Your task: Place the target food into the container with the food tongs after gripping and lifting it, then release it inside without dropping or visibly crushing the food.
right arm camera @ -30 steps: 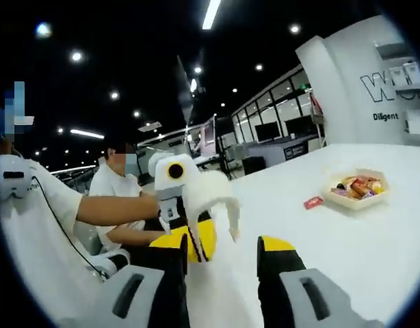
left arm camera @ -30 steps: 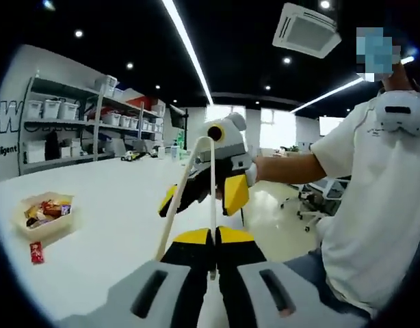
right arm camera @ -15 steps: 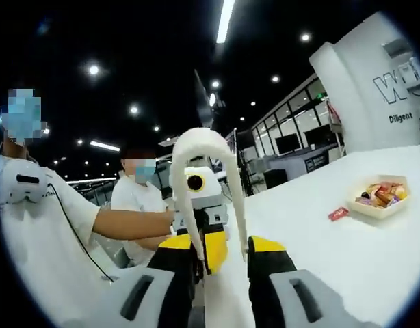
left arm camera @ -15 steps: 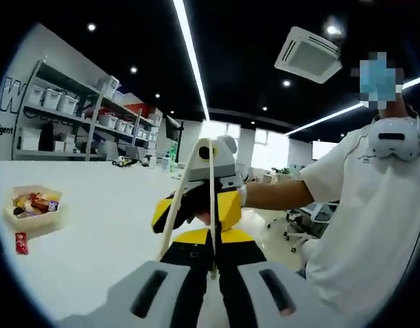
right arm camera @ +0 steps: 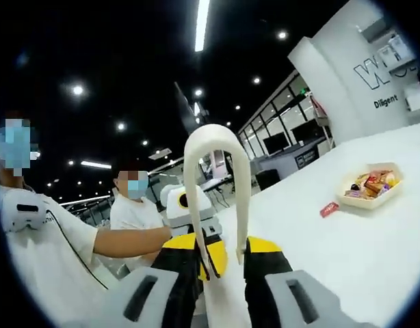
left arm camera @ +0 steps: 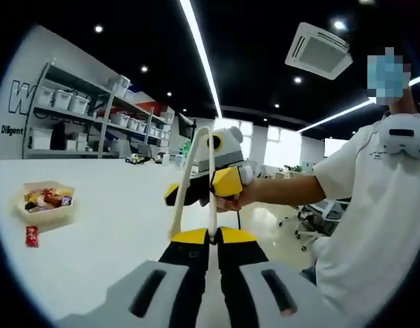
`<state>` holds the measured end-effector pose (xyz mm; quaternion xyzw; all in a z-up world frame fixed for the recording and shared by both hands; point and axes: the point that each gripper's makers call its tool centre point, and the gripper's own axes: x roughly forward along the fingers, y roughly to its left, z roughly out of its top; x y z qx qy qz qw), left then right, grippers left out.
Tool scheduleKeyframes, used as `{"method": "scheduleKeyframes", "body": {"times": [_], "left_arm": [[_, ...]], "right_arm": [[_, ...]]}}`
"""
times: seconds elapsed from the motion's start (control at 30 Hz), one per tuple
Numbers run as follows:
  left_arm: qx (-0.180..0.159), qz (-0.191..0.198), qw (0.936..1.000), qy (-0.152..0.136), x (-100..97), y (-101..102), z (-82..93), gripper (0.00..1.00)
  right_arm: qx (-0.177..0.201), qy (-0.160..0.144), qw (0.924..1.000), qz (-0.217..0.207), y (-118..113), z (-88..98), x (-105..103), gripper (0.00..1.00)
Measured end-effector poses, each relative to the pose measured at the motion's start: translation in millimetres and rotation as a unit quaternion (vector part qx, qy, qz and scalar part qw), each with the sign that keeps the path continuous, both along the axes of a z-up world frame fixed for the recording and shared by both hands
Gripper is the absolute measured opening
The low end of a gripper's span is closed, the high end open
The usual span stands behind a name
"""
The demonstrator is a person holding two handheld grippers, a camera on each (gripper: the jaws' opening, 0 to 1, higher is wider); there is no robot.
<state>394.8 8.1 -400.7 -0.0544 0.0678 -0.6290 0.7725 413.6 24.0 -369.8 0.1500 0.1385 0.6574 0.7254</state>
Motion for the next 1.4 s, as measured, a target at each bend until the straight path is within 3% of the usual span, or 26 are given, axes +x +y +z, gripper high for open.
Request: {"method": "scheduleKeyframes", "body": {"times": [0.13,0.33,0.63,0.73,0.77,0.83,0.9,0.93,1.0,1.1,1.2,1.33,1.4], "left_arm": [[-0.009,-0.018,0.9998,-0.003,-7.5,-1.2,3.4,0.03],[-0.025,-0.023,0.9994,-0.005,-9.9,-0.6,9.7,0.02],[-0.039,-0.026,0.9988,-0.013,-14.1,-1.1,15.7,0.03],[-0.037,-0.021,0.9990,-0.011,-11.9,-0.1,13.5,0.02],[-0.031,-0.003,0.9993,-0.022,-5.7,1.6,10.5,0.02],[-0.030,0.005,0.9995,-0.004,-1.7,4.2,6.3,0.03],[-0.026,0.006,0.9996,-0.009,-1.8,5.9,3.5,0.03],[-0.011,0.019,0.9996,-0.016,2.4,9.6,-1.8,0.04],[0.004,0.035,0.9994,0.001,7.9,15.9,-11.2,0.12],[0.016,0.072,0.9969,0.028,18.1,30.3,-24.7,0.25],[0.022,0.115,0.9931,0.001,31.3,49.2,-30.8,0.32],[0.052,0.183,0.9815,-0.020,47.2,76.3,-43.6,0.50],[0.053,0.193,0.9796,-0.019,49.5,80.9,-46.2,0.58]], "right_arm": [[0.002,0.004,1.0000,0.005,-0.1,0.8,-1.6,0.23],[0.023,-0.015,0.9996,0.008,3.7,7.7,-3.7,0.25],[0.012,-0.017,0.9996,0.019,15.7,-1.1,-9.0,0.28],[0.012,0.008,0.9997,0.021,15.5,-1.9,-9.6,0.23],[0.010,0.009,0.9998,0.015,16.0,-2.4,-8.3,0.20],[0.002,0.000,1.0000,0.009,18.0,-5.0,-6.1,0.18],[-0.005,0.004,0.9999,0.009,20.9,-8.2,-3.5,0.18],[-0.006,0.005,1.0000,0.006,21.7,-8.2,0.0,0.19],[-0.003,0.010,1.0000,-0.001,22.3,-6.1,6.8,0.19],[-0.031,-0.002,0.9990,-0.031,25.4,-10.2,29.7,0.20],[-0.045,0.001,0.9971,-0.061,30.0,-14.2,51.3,0.20],[-0.066,0.000,0.9924,-0.103,38.7,-21.8,79.8,0.20],[-0.068,0.006,0.9923,-0.103,47.5,-22.3,87.7,0.20]]}}
